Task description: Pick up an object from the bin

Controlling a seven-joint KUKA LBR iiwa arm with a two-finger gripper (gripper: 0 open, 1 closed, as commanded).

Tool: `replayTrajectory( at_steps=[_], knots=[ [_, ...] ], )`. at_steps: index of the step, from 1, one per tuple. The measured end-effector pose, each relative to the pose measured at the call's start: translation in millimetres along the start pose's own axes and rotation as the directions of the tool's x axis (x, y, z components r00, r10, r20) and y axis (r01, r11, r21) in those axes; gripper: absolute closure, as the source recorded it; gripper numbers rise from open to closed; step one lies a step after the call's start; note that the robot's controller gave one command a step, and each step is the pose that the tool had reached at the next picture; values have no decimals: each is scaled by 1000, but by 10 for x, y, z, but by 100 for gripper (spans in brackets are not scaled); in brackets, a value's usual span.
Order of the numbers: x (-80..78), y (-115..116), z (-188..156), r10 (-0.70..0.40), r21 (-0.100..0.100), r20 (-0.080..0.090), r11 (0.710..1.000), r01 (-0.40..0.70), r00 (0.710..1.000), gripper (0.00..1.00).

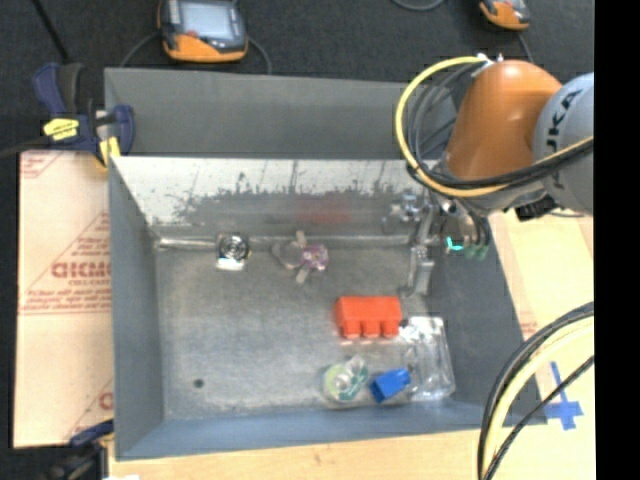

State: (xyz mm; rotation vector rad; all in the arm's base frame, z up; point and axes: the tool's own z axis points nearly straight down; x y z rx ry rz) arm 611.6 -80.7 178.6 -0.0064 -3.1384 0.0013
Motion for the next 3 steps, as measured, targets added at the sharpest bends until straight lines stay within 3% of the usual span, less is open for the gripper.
replayTrajectory(
  at_steps=[1,2,3],
  knots=[
    [465,18,1034,-102,-1,-2,995,102,995,0],
    [430,15,985,-104,2,8,995,104,995,100],
    [932,-406,-460,-137,5,13,991,137,990,100]
  ],
)
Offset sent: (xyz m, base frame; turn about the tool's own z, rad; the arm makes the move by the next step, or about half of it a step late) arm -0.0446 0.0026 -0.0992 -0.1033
